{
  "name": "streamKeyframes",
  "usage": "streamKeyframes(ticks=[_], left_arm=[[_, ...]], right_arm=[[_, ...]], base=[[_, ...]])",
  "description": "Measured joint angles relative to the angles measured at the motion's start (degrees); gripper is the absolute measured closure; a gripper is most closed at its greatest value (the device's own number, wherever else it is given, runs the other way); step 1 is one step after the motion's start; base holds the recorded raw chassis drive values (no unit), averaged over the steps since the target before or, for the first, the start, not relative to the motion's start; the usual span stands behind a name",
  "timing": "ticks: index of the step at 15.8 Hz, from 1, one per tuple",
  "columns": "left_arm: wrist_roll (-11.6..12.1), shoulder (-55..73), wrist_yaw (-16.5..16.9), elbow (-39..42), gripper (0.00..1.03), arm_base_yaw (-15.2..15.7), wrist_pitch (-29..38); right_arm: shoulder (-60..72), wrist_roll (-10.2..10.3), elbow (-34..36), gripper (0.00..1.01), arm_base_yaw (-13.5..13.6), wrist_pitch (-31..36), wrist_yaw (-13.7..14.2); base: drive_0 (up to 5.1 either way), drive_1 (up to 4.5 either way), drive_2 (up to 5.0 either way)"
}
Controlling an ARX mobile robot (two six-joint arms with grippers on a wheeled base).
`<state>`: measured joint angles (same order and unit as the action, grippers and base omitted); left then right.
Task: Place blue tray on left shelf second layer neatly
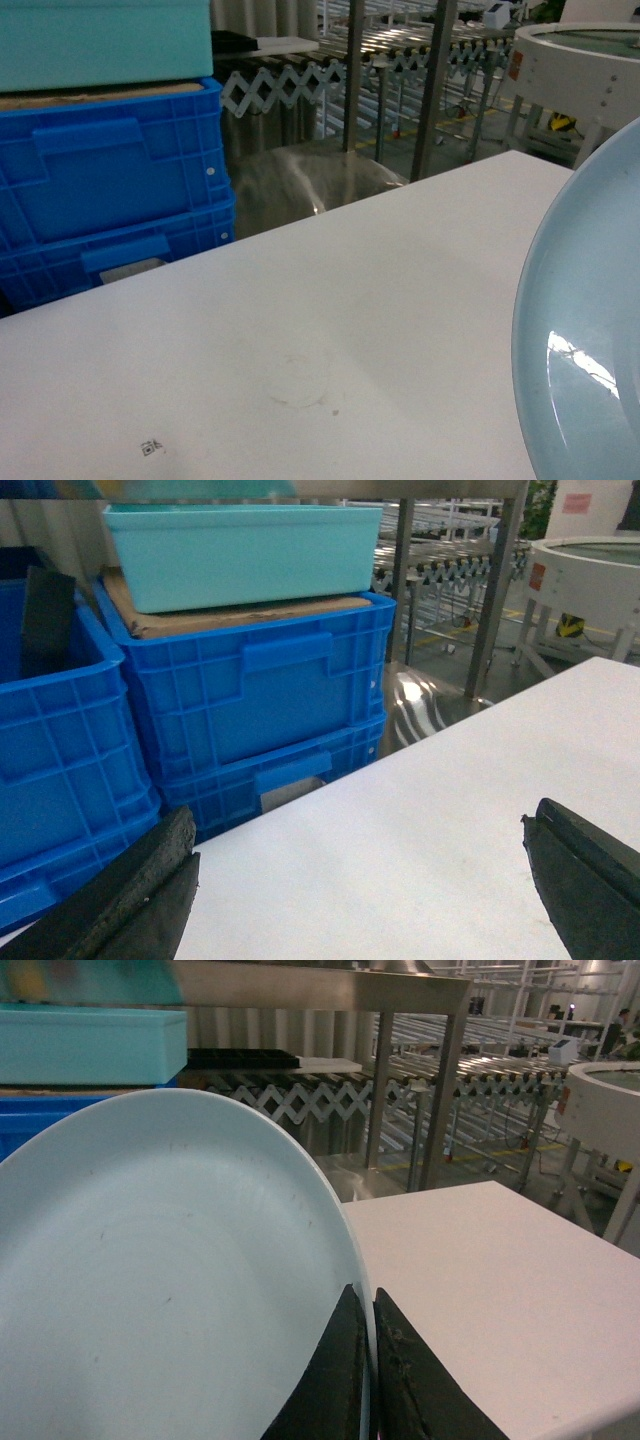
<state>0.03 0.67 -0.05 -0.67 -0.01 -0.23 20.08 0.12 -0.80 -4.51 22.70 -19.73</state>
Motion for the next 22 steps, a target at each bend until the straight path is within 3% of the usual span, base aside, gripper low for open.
streamKeyframes(ticks=[22], left_arm=[[0.00, 0.00, 0.00, 0.00, 0.05, 0.02, -0.02]], right_arm=[[0.00, -0.02, 0.00, 0.99, 0.00, 0.00, 0.00]], base=[[-1.6, -1.55, -1.6]])
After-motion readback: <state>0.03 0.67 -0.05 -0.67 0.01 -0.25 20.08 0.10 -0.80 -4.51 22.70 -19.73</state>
